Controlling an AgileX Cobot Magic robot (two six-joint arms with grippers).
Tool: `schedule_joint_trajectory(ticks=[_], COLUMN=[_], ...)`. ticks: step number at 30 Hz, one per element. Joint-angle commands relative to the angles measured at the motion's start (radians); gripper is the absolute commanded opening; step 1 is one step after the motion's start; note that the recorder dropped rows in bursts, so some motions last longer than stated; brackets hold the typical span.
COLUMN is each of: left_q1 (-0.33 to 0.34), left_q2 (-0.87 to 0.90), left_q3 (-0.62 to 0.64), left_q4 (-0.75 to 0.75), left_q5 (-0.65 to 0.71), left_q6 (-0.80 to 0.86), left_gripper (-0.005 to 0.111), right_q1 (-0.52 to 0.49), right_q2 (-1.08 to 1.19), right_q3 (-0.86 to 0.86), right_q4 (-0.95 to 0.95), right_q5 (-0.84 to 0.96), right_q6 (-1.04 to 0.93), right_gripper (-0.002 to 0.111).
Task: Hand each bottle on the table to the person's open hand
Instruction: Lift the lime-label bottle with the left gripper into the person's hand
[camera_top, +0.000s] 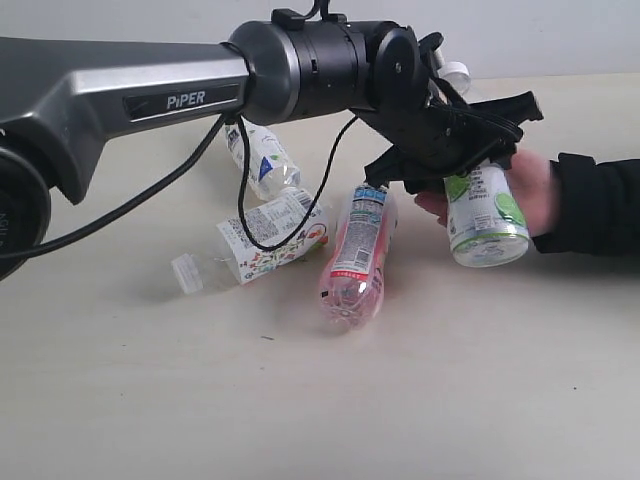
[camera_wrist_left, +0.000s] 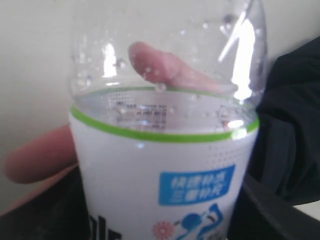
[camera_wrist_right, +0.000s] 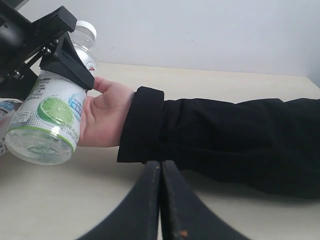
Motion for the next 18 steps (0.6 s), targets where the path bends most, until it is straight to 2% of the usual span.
schedule_joint_trajectory(ticks=[1,12,18], left_q1=[-0.003,-0.003,-0.003], left_q2=[-0.004,-0.004,-0.008], left_q3=[-0.006,-0.006,-0.006], left_q4=[-0.005,-0.046,-0.049], left_q5=[-0.029,-0.044,-0.053], left_q6=[0.005,-0.003,0.047], left_gripper=[0.054,0.074,0.091], right_q1=[-0.003,-0.003,-0.003], right_q2=[-0.005,-0.005,-0.005], right_q3=[0.005,0.005,0.005], right_q4=[-0.003,-0.003,-0.003], right_q5=[-0.003,-0.003,-0.003], right_q6=[-0.006,-0.006,-0.006], right_gripper=[0.0,0.0,0.0])
